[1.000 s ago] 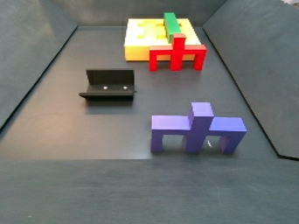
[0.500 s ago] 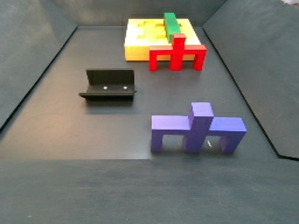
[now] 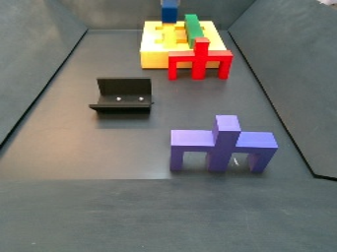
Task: Pick up the blue object. Move up. Move to above the board. Insert the blue object.
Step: Insert the blue object.
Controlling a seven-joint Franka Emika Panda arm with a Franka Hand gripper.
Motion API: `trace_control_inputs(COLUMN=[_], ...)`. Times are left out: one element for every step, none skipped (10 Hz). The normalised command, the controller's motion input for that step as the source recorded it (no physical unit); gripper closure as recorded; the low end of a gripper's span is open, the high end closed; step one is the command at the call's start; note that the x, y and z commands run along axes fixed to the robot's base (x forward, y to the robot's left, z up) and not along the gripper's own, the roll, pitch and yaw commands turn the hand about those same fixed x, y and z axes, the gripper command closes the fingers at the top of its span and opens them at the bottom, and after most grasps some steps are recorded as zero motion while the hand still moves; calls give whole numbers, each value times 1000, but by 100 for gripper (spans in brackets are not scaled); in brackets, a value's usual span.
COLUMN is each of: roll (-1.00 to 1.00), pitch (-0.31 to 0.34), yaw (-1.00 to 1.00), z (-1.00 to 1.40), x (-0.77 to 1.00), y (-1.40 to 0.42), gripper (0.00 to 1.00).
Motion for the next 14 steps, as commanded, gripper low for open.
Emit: trace_control_inputs(roll=[287,344,331,271,217,194,76,0,0,-16,0,0,0,6], pitch=[-44,-31,-47,-66,-74,-37,-41,-59,-66,-80,-79,-71,-37,0], yaw=[0,0,0,3,34,37,14,14,0,0,0,51,203,206], z=[-620,-574,-571,-537,-457,-391,-297,-200,-180,-171,-209,-191,-189,-249], x=[186,217,226,171,29,0,-34,-46,-86,-154,-303,-331,-94,74], y=[-157,-183,-169,-80,-17,0,3,0,0,0,63,109,143,34], gripper=[100,100,100,100,100,100,100,100,100,100,100,100,100,100])
